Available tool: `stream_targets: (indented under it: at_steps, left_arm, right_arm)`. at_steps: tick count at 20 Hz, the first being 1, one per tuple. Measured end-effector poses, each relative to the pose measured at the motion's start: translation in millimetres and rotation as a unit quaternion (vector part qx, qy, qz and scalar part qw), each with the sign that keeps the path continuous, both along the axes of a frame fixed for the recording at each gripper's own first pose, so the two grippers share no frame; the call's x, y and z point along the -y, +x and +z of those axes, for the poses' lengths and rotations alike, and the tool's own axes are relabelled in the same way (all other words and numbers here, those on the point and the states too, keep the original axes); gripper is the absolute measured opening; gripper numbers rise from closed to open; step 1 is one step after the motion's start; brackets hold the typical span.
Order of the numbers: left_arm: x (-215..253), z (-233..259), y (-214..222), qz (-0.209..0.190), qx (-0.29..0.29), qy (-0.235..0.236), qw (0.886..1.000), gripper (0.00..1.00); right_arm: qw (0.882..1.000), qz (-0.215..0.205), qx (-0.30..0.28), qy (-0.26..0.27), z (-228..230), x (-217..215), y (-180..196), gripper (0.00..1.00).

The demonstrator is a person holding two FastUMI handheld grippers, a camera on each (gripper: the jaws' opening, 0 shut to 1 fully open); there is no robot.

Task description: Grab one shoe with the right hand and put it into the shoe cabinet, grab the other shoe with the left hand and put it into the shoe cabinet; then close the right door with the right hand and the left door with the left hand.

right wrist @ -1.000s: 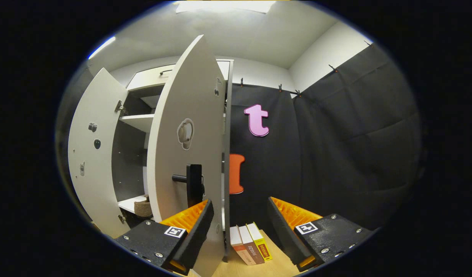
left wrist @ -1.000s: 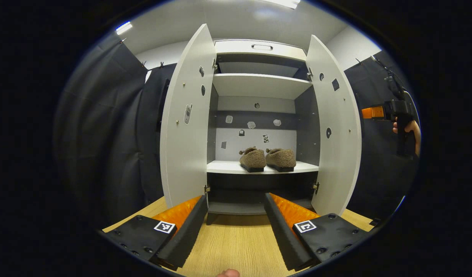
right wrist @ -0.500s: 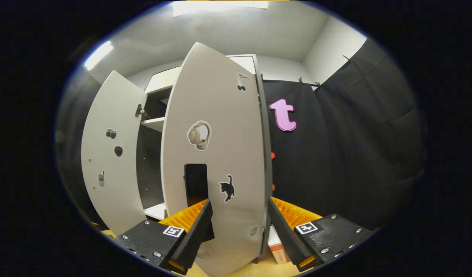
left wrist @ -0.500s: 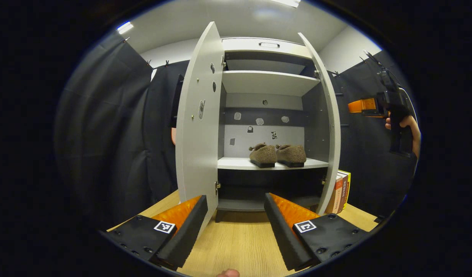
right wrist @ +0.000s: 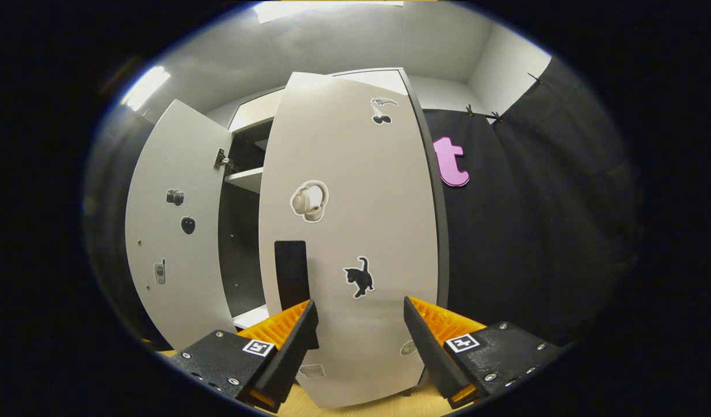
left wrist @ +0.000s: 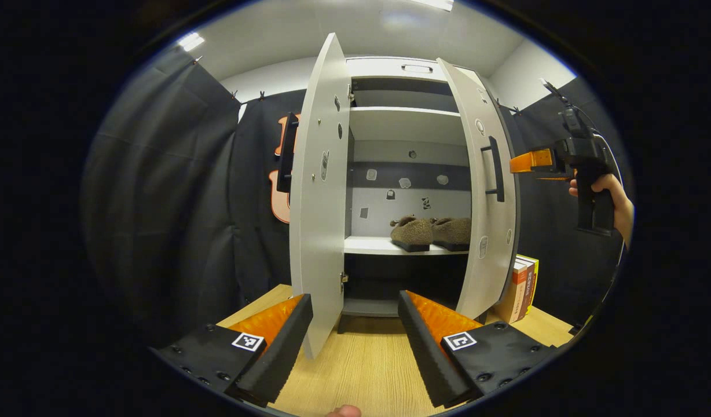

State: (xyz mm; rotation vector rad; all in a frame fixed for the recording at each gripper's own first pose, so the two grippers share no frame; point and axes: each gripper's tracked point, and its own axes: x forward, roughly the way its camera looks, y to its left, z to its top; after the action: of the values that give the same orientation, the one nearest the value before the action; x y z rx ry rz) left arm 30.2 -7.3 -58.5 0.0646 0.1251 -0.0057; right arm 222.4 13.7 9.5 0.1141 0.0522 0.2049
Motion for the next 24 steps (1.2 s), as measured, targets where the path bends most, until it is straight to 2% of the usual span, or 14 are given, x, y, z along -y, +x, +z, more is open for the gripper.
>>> stream_targets:
  at_steps: [9, 24]
  left_arm:
    - [-2, -1, -2, 0.006, 0.002, 0.0, 1.0, 0.96]
    - [-25, -6, 3, 0.029, -0.003, -0.003, 1.0, 0.96]
  right_arm:
    - [0.999, 0.023, -0.018, -0.019, -18, -25, 13, 0.92]
    - [0.998, 0.002, -0.037, -0.046, -26, -51, 46, 0.91]
